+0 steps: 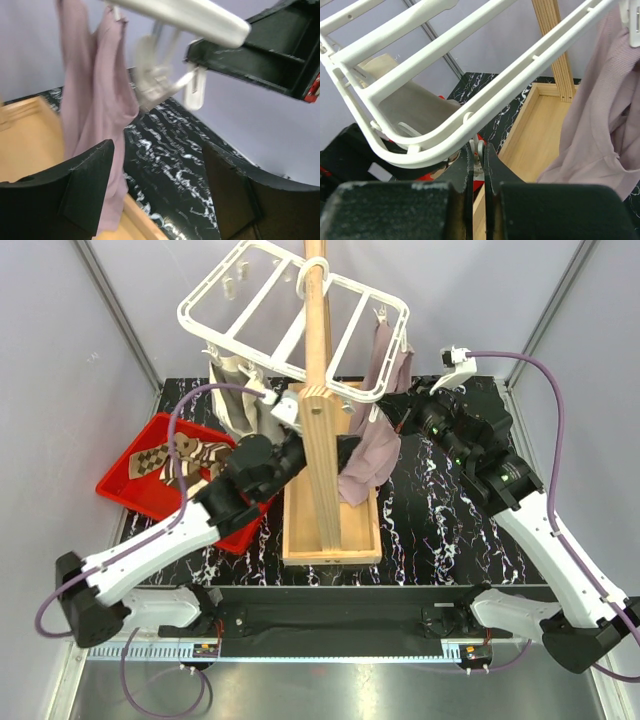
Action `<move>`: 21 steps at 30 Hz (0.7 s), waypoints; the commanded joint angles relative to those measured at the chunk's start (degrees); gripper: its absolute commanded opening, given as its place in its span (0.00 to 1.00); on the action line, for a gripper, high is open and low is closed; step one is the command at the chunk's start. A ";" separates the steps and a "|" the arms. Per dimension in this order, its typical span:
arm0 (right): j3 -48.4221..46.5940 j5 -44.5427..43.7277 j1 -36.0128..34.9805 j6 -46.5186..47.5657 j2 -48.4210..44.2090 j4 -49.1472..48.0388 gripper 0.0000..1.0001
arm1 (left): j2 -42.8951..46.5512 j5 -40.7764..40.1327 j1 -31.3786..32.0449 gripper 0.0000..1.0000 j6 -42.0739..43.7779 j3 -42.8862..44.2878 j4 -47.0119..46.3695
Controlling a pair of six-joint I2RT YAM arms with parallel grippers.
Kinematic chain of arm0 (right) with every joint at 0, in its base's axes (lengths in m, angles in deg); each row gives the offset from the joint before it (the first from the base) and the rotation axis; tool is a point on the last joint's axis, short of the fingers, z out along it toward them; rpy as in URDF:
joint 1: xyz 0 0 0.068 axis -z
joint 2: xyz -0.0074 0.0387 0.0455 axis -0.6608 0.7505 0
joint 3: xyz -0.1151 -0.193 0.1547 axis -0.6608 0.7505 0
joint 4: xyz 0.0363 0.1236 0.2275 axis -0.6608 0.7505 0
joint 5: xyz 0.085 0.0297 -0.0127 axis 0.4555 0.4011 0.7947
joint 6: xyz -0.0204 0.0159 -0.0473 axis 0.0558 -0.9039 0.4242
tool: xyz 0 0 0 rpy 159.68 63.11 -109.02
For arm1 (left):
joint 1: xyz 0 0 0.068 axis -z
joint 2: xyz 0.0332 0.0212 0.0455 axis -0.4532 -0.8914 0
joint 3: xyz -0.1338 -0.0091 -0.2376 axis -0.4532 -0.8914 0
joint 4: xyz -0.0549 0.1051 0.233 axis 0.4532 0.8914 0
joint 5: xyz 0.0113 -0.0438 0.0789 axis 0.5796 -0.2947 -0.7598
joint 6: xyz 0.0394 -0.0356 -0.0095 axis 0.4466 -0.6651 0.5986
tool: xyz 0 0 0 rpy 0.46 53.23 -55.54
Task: Clip the socks to the hanger
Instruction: Open the clamp at the hanger, then move the hanger to the center of the board.
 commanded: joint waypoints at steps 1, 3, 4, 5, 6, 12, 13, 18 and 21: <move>0.21 -2.73 -0.18 1.17 0.26 0.10 0.00 | 8.82 -5.72 -0.15 0.75 -2.74 -1.06 10.62; 0.39 -2.82 -0.18 1.43 -0.09 0.28 0.00 | 12.25 -11.78 -0.94 0.73 -4.33 -0.88 18.46; 0.39 -2.82 -0.18 1.87 -0.09 0.72 0.00 | 13.22 -13.63 -1.29 0.73 -5.99 -1.41 23.98; 0.30 -2.82 -0.18 2.05 -0.18 0.89 0.00 | 14.18 -14.95 -1.90 0.73 -6.79 -1.85 25.60; 0.30 -2.73 -0.18 2.31 -0.18 1.07 0.00 | 15.93 -14.01 -3.21 0.73 -7.06 -2.63 26.05; -0.74 -1.15 -0.18 2.58 0.43 1.16 0.00 | 15.96 -19.96 -4.02 0.72 -12.33 -3.44 28.42; -1.19 -0.80 -0.18 2.58 0.52 1.68 0.00 | 14.47 -22.32 -4.02 0.69 -16.08 -2.30 33.74; -1.54 -0.80 -0.27 2.84 1.14 2.21 0.00 | 11.38 -27.98 -4.02 0.59 -27.61 -0.61 48.36; -0.93 0.78 -0.18 2.84 1.31 1.78 0.00 | 13.13 -22.89 -4.11 0.46 -32.28 -7.09 50.05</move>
